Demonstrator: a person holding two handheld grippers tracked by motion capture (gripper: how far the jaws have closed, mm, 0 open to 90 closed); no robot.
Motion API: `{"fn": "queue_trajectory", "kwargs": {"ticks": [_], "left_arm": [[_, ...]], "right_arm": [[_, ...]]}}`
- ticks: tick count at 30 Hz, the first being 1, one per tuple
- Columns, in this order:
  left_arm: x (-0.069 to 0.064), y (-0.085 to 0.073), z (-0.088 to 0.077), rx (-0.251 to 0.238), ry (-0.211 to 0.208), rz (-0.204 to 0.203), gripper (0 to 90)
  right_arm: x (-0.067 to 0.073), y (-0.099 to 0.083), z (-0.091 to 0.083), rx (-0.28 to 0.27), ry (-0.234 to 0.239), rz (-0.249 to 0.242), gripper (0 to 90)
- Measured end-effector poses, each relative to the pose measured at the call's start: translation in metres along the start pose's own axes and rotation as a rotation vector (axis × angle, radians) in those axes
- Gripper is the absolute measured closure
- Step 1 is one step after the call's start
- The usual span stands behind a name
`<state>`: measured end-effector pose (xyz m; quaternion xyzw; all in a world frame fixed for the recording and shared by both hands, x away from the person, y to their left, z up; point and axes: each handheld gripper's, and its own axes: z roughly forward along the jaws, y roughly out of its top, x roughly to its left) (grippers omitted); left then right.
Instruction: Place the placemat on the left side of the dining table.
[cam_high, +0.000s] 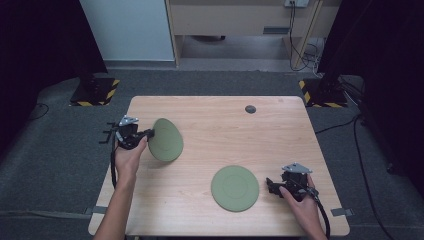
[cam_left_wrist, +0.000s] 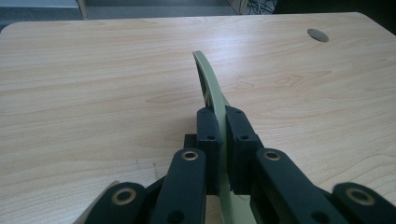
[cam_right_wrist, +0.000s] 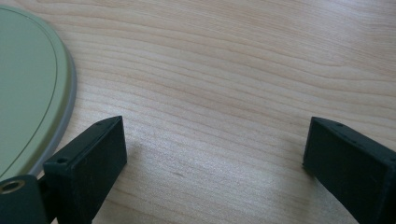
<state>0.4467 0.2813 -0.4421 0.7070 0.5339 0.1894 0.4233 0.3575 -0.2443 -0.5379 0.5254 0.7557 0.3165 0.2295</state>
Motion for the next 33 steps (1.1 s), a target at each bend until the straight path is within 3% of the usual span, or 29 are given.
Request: {"fn": "queue_trajectory", "kwargs": {"ticks": [33], "left_arm": [[0.024,-0.017,0.000,0.018,0.039,-0.038,85.4]], "right_arm": [[0.000,0.000,0.000,0.001,0.004,0.002,6.2]]}}
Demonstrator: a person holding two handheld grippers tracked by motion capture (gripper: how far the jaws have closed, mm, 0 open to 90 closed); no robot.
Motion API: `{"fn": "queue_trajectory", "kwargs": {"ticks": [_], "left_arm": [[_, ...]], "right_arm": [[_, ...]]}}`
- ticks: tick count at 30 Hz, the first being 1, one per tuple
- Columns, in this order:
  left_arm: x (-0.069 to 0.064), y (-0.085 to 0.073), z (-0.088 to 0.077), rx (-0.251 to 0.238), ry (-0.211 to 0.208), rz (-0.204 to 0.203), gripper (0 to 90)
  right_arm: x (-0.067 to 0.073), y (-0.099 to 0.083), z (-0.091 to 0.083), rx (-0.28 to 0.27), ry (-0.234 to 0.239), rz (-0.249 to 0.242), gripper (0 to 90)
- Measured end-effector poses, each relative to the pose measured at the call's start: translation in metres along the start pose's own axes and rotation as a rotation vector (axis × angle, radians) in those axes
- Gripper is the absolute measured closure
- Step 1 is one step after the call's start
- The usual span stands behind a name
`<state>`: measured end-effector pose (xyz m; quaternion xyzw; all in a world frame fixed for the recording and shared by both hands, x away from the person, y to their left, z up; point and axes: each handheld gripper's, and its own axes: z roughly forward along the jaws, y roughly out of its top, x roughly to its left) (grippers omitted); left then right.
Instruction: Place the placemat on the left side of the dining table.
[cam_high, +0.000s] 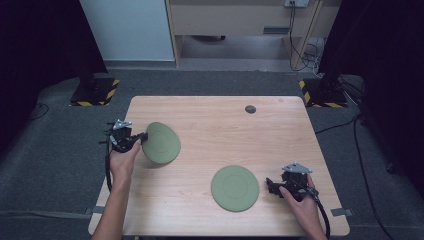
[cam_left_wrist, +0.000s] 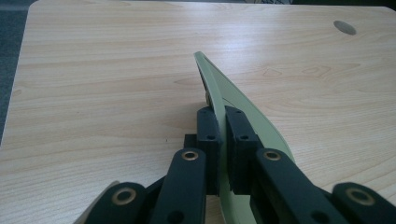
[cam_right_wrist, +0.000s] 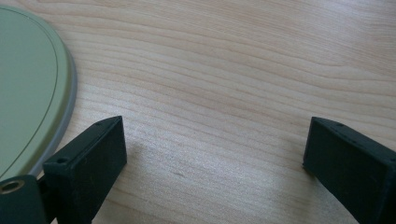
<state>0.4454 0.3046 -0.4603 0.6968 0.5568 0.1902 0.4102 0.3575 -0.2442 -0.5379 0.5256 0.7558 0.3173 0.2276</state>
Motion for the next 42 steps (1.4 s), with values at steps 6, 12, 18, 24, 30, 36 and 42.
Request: {"fn": "queue_trajectory", "kwargs": {"ticks": [6,12,18,24,30,36,42], "left_arm": [[0.003,-0.003,0.000,0.005,0.010,0.005,85.4],[0.007,-0.006,0.001,0.009,0.016,0.003,85.4],[0.014,-0.008,-0.001,0.013,0.026,-0.002,85.3],[0.018,-0.014,0.000,0.024,0.039,-0.010,85.3],[0.023,-0.018,0.001,0.033,0.048,-0.018,85.3],[0.030,-0.024,0.002,0.041,0.064,-0.036,85.3],[0.036,-0.030,0.004,0.057,0.073,-0.038,85.2]], "right_arm": [[0.000,0.000,0.000,0.000,0.002,-0.002,6.2],[0.000,0.000,0.000,0.001,0.002,-0.002,6.2],[0.001,0.000,0.000,0.003,0.004,-0.001,6.2],[0.001,0.000,0.000,0.000,0.007,-0.004,6.2],[0.001,0.000,0.000,-0.001,0.007,-0.007,6.2],[0.001,0.000,0.000,-0.002,0.008,-0.007,6.2],[0.001,0.000,0.000,0.002,0.013,-0.004,6.2]]}}
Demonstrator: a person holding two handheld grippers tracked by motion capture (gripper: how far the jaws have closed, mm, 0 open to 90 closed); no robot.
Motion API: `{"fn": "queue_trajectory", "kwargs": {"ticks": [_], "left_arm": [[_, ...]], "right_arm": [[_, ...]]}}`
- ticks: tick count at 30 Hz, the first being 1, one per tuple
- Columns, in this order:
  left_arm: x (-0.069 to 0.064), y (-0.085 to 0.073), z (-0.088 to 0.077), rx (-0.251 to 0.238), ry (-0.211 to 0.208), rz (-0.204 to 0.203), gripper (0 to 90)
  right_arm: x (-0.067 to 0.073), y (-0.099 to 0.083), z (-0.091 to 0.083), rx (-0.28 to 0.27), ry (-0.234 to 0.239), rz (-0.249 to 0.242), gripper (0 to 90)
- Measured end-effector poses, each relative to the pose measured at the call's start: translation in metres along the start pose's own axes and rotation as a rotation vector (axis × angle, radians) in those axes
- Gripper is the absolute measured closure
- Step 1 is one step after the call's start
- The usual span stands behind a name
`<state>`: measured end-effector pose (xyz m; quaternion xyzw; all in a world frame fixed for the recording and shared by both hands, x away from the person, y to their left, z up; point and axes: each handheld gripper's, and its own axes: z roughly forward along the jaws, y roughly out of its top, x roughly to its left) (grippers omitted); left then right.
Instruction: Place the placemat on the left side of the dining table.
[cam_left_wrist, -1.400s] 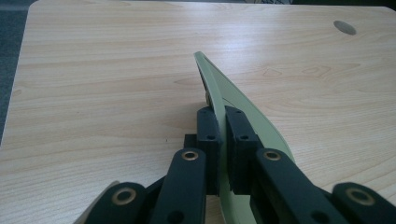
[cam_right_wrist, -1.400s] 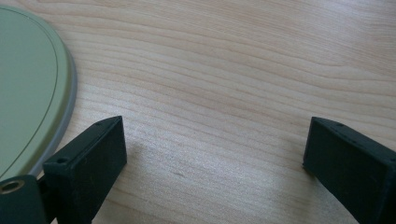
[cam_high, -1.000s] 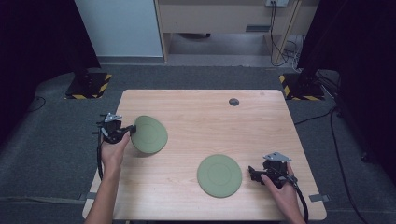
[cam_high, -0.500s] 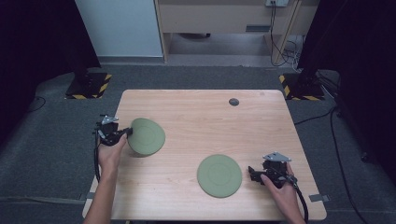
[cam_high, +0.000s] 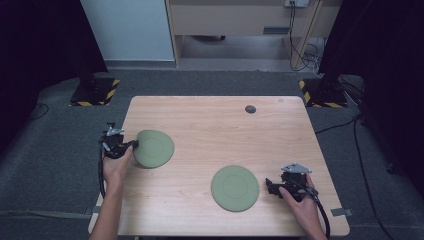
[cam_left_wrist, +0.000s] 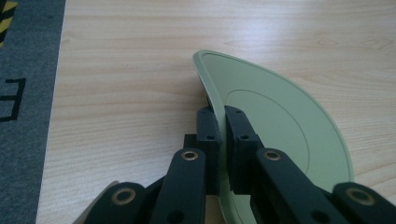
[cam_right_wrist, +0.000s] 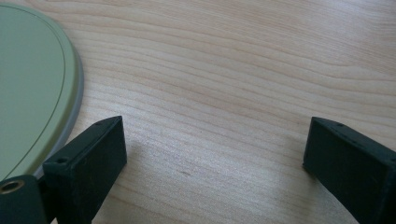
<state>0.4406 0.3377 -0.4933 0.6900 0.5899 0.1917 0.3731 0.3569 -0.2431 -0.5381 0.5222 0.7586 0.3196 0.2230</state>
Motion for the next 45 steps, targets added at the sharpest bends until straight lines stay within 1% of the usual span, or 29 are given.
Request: {"fn": "queue_trajectory", "kwargs": {"ticks": [2,8,11,13,14,15,16,17,18,19,20,21,23,24,25,26,28,30,33,35,39,44,45], "left_arm": [[0.002,-0.003,0.001,0.011,0.003,0.006,85.1],[0.005,-0.006,0.002,0.021,0.001,0.003,84.9],[0.006,-0.007,0.003,0.033,0.013,0.002,82.7],[0.007,-0.007,0.003,0.045,0.024,0.004,79.3],[0.007,-0.006,0.004,0.055,0.037,0.012,75.7],[0.007,-0.006,0.005,0.062,0.049,0.019,69.6],[0.006,-0.006,0.007,0.074,0.062,0.037,63.8],[0.005,-0.005,0.009,0.078,0.066,0.049,52.5],[0.003,-0.005,0.010,0.081,0.072,0.063,45.3],[0.000,-0.003,0.011,0.077,0.090,0.080,39.5],[-0.003,-0.002,0.012,0.073,0.099,0.092,34.0],[-0.005,-0.001,0.013,0.065,0.098,0.099,30.3],[-0.012,0.000,0.015,0.048,0.082,0.109,25.6],[-0.016,0.003,0.017,0.068,0.080,0.121,22.8],[-0.019,0.004,0.018,0.075,0.078,0.130,18.3],[-0.024,0.006,0.020,0.086,0.075,0.146,16.5],[-0.032,0.008,0.021,0.078,0.077,0.158,13.6],[-0.039,0.011,0.022,0.072,0.066,0.161,10.0],[-0.050,0.014,0.025,0.076,0.043,0.174,7.1],[-0.057,0.016,0.025,0.072,0.028,0.187,6.7],[-0.067,0.017,0.027,0.072,0.001,0.199,5.8],[-0.073,0.018,0.029,0.068,-0.010,0.207,5.4],[-0.074,0.018,0.029,0.074,-0.013,0.209,5.1]], "right_arm": [[0.000,0.000,0.000,0.001,0.002,0.000,6.2],[0.000,0.000,0.000,0.002,0.004,0.000,5.9],[0.000,0.000,0.000,0.002,0.004,0.000,5.9],[0.000,0.000,0.000,0.002,0.005,0.000,5.9],[0.000,0.000,0.000,0.002,0.005,0.000,5.9],[0.000,0.000,0.000,0.002,0.005,0.000,5.9],[0.000,0.000,0.000,0.002,0.005,0.000,5.9],[0.000,0.000,0.000,0.002,0.005,-0.001,5.9],[0.000,0.000,0.000,0.002,0.005,0.000,5.9],[0.000,0.000,0.000,0.002,0.005,0.000,5.9],[0.000,0.000,0.000,0.002,0.006,-0.001,5.8],[0.000,0.000,0.000,0.002,0.006,-0.001,5.8],[0.000,0.000,0.000,0.002,0.006,-0.001,5.8],[0.000,0.000,0.000,0.002,0.006,-0.001,5.8],[0.000,0.000,0.000,0.002,0.006,-0.001,5.8],[0.000,0.000,0.000,0.002,0.006,-0.001,5.8],[0.000,0.000,0.000,0.003,0.006,-0.001,5.8],[0.000,0.000,0.000,0.002,0.006,-0.001,5.8],[0.000,0.000,0.000,0.002,0.006,-0.002,5.8],[0.000,0.000,0.000,0.002,0.006,-0.002,5.8],[0.000,0.000,0.000,0.002,0.007,-0.002,5.8],[0.000,0.000,0.000,0.002,0.007,-0.003,5.8],[0.000,0.000,0.000,0.002,0.007,-0.003,5.8]]}}
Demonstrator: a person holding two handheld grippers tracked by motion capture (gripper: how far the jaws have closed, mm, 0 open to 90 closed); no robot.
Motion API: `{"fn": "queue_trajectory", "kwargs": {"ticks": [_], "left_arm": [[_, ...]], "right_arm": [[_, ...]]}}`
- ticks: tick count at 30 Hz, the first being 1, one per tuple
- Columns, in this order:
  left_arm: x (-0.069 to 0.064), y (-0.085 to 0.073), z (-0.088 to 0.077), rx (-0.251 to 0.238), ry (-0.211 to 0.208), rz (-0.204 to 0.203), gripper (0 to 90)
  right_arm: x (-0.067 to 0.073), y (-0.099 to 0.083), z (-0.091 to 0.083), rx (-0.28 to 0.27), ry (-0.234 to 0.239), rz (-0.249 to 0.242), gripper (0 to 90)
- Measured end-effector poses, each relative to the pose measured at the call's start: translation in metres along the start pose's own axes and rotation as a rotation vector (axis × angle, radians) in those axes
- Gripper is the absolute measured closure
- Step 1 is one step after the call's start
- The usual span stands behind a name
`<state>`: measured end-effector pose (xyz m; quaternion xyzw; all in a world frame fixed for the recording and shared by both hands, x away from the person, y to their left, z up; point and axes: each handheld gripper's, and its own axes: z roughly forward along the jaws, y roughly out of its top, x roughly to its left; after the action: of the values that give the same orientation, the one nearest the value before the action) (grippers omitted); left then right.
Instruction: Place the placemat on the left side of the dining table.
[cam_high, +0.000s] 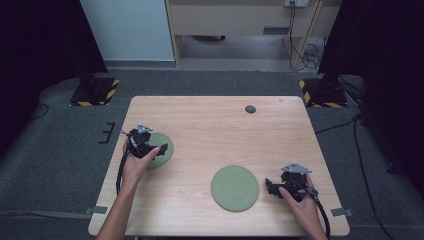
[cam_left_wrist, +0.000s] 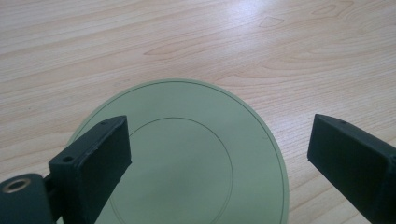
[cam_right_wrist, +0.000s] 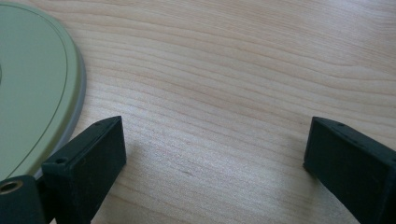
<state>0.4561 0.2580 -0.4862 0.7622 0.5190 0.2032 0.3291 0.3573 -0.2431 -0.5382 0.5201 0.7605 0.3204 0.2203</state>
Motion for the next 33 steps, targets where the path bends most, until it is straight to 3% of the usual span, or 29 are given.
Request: {"fn": "queue_trajectory", "kwargs": {"ticks": [6,15,21,33], "left_arm": [[-0.007,0.000,0.001,-0.001,-0.013,0.012,4.1],[-0.031,0.001,0.006,-0.001,-0.066,0.057,2.8],[-0.048,-0.001,0.006,-0.010,-0.066,0.094,2.9],[-0.080,-0.014,0.004,-0.034,-0.117,0.158,3.4]], "right_arm": [[0.000,0.000,0.000,0.000,0.001,-0.001,5.8],[0.000,0.000,0.000,0.000,0.001,-0.001,5.8],[0.000,0.000,0.000,0.000,0.001,-0.001,5.9],[0.000,0.000,0.000,-0.001,0.005,-0.007,5.7]]}}
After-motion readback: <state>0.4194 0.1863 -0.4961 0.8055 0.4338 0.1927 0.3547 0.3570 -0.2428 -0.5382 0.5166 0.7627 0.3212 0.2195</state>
